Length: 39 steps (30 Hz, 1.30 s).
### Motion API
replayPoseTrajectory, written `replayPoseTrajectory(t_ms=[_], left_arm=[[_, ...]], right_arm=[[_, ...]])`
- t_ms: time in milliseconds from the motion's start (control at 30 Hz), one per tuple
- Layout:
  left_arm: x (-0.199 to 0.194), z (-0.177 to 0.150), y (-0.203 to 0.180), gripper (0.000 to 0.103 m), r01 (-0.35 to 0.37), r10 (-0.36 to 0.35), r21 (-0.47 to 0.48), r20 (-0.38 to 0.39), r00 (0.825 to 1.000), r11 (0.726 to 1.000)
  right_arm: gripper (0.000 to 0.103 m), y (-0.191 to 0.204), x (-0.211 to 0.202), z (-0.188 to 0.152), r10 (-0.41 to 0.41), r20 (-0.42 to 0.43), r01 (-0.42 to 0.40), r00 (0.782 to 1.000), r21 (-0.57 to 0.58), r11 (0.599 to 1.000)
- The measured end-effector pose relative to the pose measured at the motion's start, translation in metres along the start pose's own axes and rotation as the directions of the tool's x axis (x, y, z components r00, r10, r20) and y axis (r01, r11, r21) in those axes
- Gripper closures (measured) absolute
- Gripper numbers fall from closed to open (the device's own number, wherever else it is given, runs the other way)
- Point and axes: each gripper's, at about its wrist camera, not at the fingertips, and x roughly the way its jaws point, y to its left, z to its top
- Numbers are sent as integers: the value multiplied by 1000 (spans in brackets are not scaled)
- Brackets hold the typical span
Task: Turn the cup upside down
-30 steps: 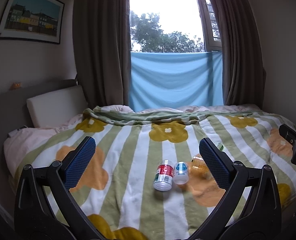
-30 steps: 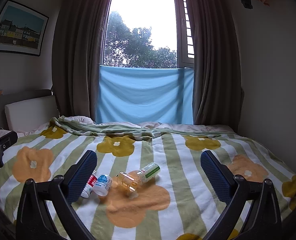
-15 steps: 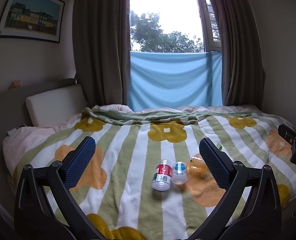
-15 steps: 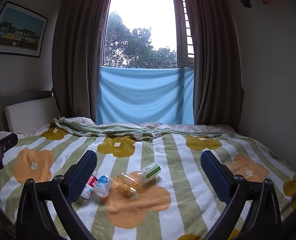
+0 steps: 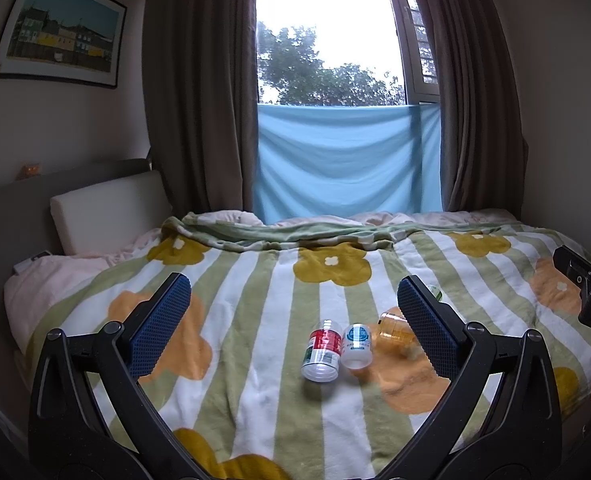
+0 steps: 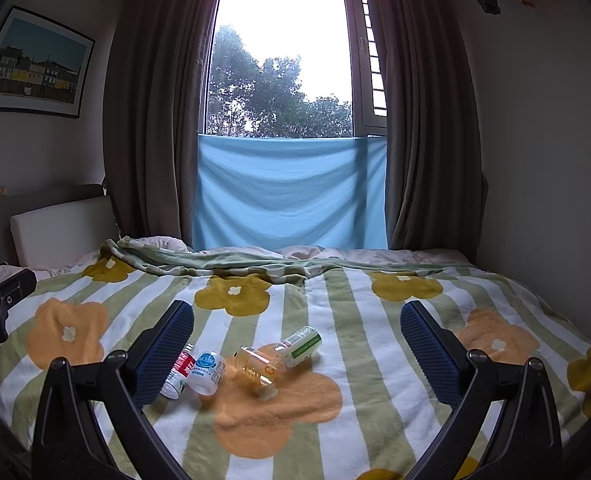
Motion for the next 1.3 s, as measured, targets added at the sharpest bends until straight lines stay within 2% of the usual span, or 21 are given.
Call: replayPoseTrajectory(t_ms=[1300], left_arm=[[0, -3, -2, 0, 1, -1, -2, -1, 1000, 1000]], right_arm=[[0, -2, 0, 0, 3, 3, -3, 1000, 5, 1000]])
